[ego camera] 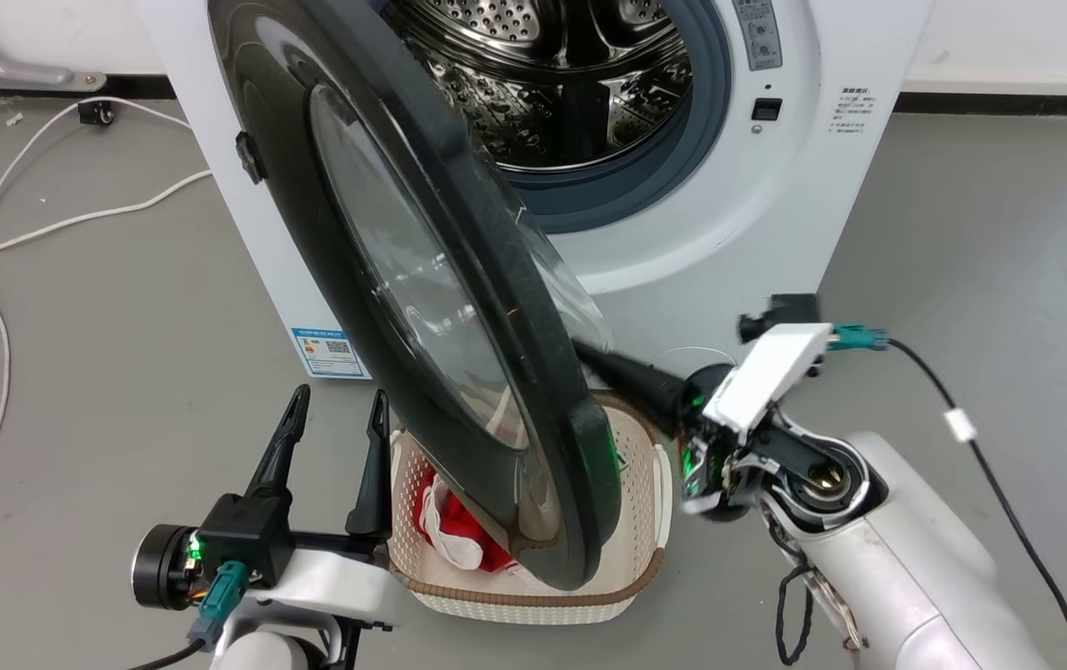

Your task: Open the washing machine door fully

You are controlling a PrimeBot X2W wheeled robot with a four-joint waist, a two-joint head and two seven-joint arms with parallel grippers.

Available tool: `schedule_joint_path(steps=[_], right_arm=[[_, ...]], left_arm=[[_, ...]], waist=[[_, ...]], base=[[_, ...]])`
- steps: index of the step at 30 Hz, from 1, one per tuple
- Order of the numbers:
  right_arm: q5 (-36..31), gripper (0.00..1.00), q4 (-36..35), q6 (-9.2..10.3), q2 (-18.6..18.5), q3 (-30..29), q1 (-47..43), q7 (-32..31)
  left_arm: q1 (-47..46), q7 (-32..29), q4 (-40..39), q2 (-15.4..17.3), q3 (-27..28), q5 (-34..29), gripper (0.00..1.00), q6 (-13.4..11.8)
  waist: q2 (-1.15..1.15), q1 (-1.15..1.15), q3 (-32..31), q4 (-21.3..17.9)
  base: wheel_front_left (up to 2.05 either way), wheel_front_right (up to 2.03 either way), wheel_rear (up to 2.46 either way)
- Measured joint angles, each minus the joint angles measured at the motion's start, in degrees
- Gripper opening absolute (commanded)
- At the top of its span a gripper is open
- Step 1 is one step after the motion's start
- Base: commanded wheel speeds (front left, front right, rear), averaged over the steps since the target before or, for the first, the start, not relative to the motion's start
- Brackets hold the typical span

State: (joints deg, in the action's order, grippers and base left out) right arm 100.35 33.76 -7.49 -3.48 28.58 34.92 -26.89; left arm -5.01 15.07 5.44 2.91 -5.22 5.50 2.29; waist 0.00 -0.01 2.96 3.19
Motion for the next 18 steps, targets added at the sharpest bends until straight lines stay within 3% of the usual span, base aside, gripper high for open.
schedule_joint_path(steps=[9,18], right_arm=[[-4.26,0.00,-2.37,0.00,-1.56,-9.34,-4.28,23.05],[-5.21,0.00,-10.26,-0.01,-6.49,-17.66,-15.45,34.90]], left_arm=[[0.84,0.00,0.44,0.00,0.16,0.00,1.00,0.01],[1.76,0.00,0.54,-0.02,1.43,-0.04,1.00,-0.21]], waist=[[0.00,0.00,-1.10,-0.75],[0.00,0.00,-1.81,-2.54]], base=[[0.00,0.00,0.00],[0.00,0.00,0.00]])
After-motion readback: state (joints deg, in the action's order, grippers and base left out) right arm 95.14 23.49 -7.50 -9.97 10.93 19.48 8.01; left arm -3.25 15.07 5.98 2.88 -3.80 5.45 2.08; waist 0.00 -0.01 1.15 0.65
